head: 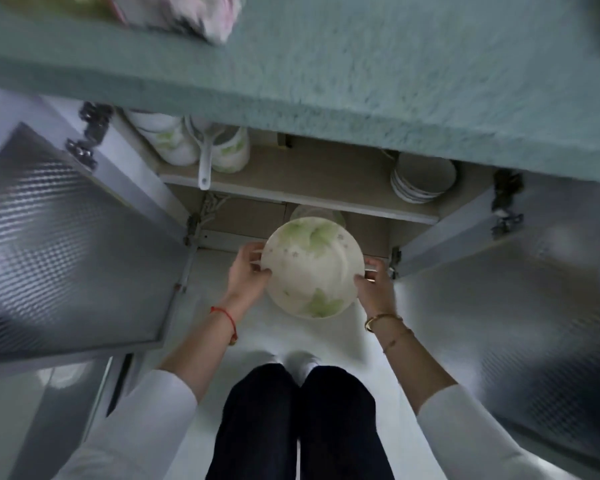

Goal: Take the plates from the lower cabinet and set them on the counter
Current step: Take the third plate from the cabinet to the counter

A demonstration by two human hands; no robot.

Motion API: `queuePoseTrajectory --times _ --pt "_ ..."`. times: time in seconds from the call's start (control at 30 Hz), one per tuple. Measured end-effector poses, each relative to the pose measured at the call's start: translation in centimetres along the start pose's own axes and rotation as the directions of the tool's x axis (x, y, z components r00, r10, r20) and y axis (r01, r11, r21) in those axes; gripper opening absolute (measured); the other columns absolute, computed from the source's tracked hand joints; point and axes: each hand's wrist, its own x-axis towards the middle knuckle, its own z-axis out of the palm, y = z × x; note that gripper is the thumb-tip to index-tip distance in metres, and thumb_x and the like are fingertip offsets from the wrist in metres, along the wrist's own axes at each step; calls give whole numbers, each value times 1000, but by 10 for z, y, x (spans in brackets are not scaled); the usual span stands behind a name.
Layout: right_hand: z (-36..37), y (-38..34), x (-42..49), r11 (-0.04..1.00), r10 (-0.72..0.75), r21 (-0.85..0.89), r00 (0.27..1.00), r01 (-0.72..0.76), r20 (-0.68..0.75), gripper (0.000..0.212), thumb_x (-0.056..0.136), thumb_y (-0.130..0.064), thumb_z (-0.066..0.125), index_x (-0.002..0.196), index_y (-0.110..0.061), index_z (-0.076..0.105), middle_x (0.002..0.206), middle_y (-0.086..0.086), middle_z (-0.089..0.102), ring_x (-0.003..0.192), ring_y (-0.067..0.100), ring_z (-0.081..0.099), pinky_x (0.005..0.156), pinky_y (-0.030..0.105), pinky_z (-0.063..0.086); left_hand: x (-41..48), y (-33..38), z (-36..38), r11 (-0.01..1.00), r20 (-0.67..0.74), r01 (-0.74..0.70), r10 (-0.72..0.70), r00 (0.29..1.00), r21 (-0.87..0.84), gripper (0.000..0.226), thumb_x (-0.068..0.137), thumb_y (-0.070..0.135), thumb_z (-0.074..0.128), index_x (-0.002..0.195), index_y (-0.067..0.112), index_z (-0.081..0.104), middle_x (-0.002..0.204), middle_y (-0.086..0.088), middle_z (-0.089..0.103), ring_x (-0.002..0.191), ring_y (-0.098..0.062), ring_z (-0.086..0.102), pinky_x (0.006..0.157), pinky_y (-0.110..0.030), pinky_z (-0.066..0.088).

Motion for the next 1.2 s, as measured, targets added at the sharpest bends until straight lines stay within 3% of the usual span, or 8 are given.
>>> queuePoseTrajectory --times 0.07,0.2,0.3,0.43,0.6,0.8,1.0,1.2 --pt "-23 -31 -36 999 11 30 1000 -10 -16 36 81 -1 54 114 -17 58 103 7 65 88 24 61 66 26 48 -40 34 -21 999 -5 3 -3 1000 -51 48 74 -8 60 111 23 57 100 8 64 94 -14 63 74 -22 50" --pt "-68 -96 -106 990 44 138 998 -39 -36 35 82 4 51 112 -11 59 92 6 62 82 24 59 65 28 46 -110 104 -63 990 -3 -5 5 1000 -141 50 77 -14 55 120 12 58 116 -4 64 104 -16 60 88 -30 52" --pt "-102 -138 -155 982 32 186 998 -23 -48 36 81 6 50 112 -9 59 93 10 61 76 22 56 64 28 45 -156 156 -91 989 -12 -43 42 999 -145 52 77 -13 54 122 12 59 118 -4 66 98 -9 61 79 -15 49" --pt "-143 -189 -214 958 8 286 996 18 -90 32 80 6 49 106 -10 60 92 14 58 81 25 52 72 37 43 -207 221 -122 974 14 -106 111 994 -198 53 76 -15 54 123 9 58 119 -8 67 103 -17 62 87 -27 51" --pt "-200 -239 -281 920 -12 379 975 98 -222 34 75 -1 52 106 -11 63 82 0 57 76 18 53 68 31 45 -257 288 -145 954 127 -199 231 965 -225 53 75 -15 54 116 18 60 112 -1 69 96 -6 65 79 -18 49" --pt "-263 -248 -337 895 42 424 920 138 -389 36 83 8 51 112 -9 64 81 6 55 66 16 50 55 19 44 -302 341 -142 919 347 -322 385 855 -226 52 73 -3 61 104 38 59 111 10 69 95 4 65 86 -23 52" --pt "-323 -223 -387 834 171 535 860 133 -480 39 82 7 50 112 -14 64 91 15 63 78 27 59 74 41 49 -341 371 -96 909 532 -357 415 738 -213 50 70 2 63 104 39 61 105 14 72 94 3 67 81 -19 51" --pt "-395 -182 -423 755 277 618 745 222 -606 37 82 5 53 104 -21 66 85 10 64 74 23 58 66 34 49 -391 403 -18 893 708 -400 418 570 -206 50 74 2 65 107 39 62 106 16 72 98 1 68 74 -14 55"
